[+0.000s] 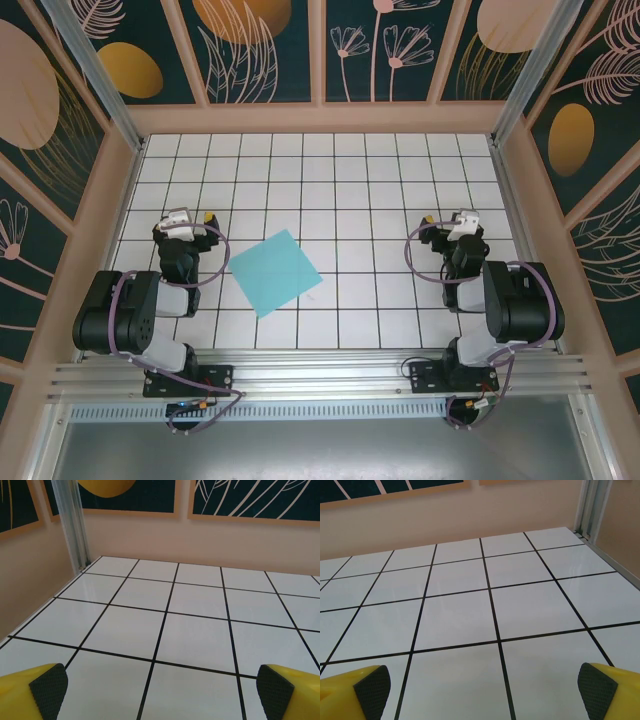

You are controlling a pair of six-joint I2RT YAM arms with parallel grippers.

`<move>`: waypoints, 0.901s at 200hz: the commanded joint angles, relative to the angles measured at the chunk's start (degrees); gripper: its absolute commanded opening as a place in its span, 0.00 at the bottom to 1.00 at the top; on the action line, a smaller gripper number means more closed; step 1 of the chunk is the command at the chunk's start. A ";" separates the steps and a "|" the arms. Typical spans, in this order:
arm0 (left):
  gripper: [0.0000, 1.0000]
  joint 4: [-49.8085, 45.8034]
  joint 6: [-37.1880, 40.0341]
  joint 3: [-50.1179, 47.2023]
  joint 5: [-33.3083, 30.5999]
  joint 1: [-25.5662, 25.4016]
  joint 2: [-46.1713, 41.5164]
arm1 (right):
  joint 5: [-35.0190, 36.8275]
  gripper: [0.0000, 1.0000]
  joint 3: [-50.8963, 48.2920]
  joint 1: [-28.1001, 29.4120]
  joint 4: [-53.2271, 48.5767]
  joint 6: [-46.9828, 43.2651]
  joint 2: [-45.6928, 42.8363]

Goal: Fold a paper plane with a square sheet of paper (pick it up from the middle)
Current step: Move the square sheet of paper to the center of the table.

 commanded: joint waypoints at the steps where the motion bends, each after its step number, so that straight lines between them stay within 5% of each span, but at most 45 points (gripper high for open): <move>1: 0.99 2.05 -0.51 0.22 0.37 0.36 -0.14 | -0.52 0.99 0.66 -0.21 2.64 0.56 -0.03; 138: 0.99 4.85 -0.32 -2.81 1.08 0.36 -3.66 | -3.22 0.99 1.40 -0.24 0.55 -0.49 -0.96; 164: 0.99 -3.82 -2.53 -1.90 -2.95 0.36 -10.56 | -3.15 0.99 4.57 0.11 -9.16 -0.66 -5.41; 180: 0.99 -8.78 -4.15 -1.68 -3.87 0.36 -15.19 | -3.29 0.99 12.09 0.65 -28.05 1.46 -8.88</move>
